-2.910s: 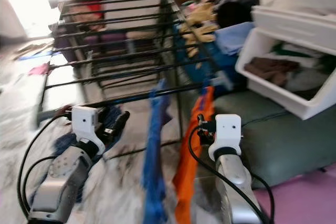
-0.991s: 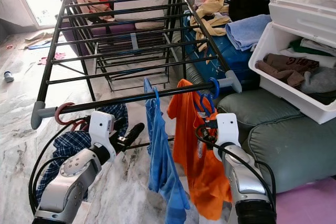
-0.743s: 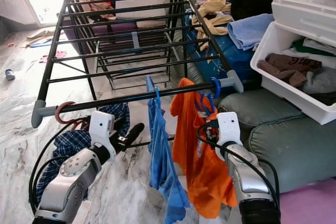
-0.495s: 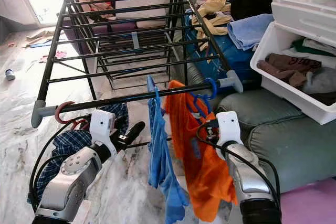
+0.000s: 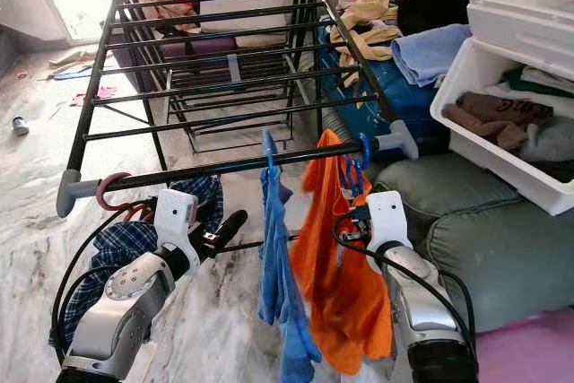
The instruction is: Hang hanger
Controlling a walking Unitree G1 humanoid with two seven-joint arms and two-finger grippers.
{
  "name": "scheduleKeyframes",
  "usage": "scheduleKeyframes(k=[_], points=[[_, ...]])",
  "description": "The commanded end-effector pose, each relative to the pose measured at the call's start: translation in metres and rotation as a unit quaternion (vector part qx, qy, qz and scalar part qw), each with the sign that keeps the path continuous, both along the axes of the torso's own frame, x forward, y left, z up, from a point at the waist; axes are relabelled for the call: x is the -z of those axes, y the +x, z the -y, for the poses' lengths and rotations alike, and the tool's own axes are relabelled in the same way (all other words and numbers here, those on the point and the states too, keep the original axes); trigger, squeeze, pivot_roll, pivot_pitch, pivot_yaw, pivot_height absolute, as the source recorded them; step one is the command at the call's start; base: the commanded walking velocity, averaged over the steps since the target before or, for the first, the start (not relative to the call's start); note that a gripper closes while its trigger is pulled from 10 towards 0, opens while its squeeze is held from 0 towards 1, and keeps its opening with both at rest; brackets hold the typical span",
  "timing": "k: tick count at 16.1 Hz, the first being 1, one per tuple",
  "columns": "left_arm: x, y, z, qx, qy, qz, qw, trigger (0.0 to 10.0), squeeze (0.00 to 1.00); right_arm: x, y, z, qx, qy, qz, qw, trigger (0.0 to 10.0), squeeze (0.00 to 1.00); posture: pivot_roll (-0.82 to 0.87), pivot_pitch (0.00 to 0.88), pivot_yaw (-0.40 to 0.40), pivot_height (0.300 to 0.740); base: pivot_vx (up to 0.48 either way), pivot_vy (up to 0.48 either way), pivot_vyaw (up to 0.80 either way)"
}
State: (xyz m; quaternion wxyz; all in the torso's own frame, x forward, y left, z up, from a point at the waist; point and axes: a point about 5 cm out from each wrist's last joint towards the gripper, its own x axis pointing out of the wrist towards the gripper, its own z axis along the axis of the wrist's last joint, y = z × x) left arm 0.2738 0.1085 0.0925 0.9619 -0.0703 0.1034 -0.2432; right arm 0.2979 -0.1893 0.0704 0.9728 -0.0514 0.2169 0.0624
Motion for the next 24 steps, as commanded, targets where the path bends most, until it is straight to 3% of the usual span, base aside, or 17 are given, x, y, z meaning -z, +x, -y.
scheduleKeyframes(k=[1, 4, 9, 11, 15, 16, 17, 20, 24], points=[[-0.001, 0.002, 0.000, -0.001, 0.006, 0.003, 1.000, 10.0, 0.00, 0.000, 0.001, -0.003, -0.004, -0.002, 0.003, 1.000, 0.0, 0.00, -0.12, 0.014, 0.027, 0.740, 0.000, 0.000, 0.00], [-0.001, 0.002, 0.001, 0.003, 0.007, 0.003, 1.000, 10.0, 0.00, 0.000, 0.000, -0.005, -0.007, -0.002, 0.008, 1.000, 0.0, 0.00, -0.12, 0.014, 0.029, 0.740, 0.000, 0.000, 0.00], [-0.001, 0.002, -0.001, -0.010, 0.011, 0.007, 1.000, 10.0, 0.00, -0.023, -0.005, -0.003, -0.005, -0.053, 0.094, 0.994, 0.0, 0.00, -0.12, 0.012, 0.027, 0.740, 0.000, 0.000, 0.00], [-0.001, 0.002, 0.000, -0.005, 0.015, 0.007, 1.000, 10.0, 0.00, -0.026, -0.023, -0.001, 0.002, -0.082, 0.107, 0.991, 0.0, 0.00, -0.13, 0.013, 0.027, 0.740, 0.000, 0.000, 0.00], [0.002, 0.000, 0.004, 0.001, 0.016, 0.005, 1.000, 10.0, 0.00, -0.024, -0.050, 0.003, 0.055, -0.088, 0.122, 0.987, 0.2, 0.00, -0.14, 0.001, 0.031, 0.740, 0.000, 0.000, 0.00], [0.003, 0.000, 0.005, 0.004, 0.018, 0.005, 1.000, 10.0, 0.00, -0.020, -0.055, 0.002, 0.065, -0.079, 0.110, 0.989, 5.4, 0.00, -0.14, 0.000, 0.031, 0.740, 0.000, 0.000, 0.00], [0.003, 0.001, 0.007, 0.008, 0.021, 0.007, 1.000, 10.0, 0.00, -0.017, -0.057, -0.002, 0.063, -0.071, 0.102, 0.990, 10.0, 0.00, -0.15, 0.000, 0.031, 0.740, 0.000, 0.000, 0.00], [0.003, 0.001, 0.008, 0.008, 0.023, 0.008, 1.000, 10.0, 0.00, -0.017, -0.053, -0.011, 0.056, -0.062, 0.105, 0.991, 10.0, 0.00, -0.14, 0.000, 0.031, 0.740, 0.000, 0.000, 0.00], [0.005, -0.001, 0.007, 0.005, 0.026, 0.007, 1.000, 10.0, 0.00, -0.018, -0.050, -0.010, 0.060, -0.063, 0.104, 0.991, 10.0, 0.00, -0.13, 0.000, 0.026, 0.740, -0.337, 0.000, 0.00]])
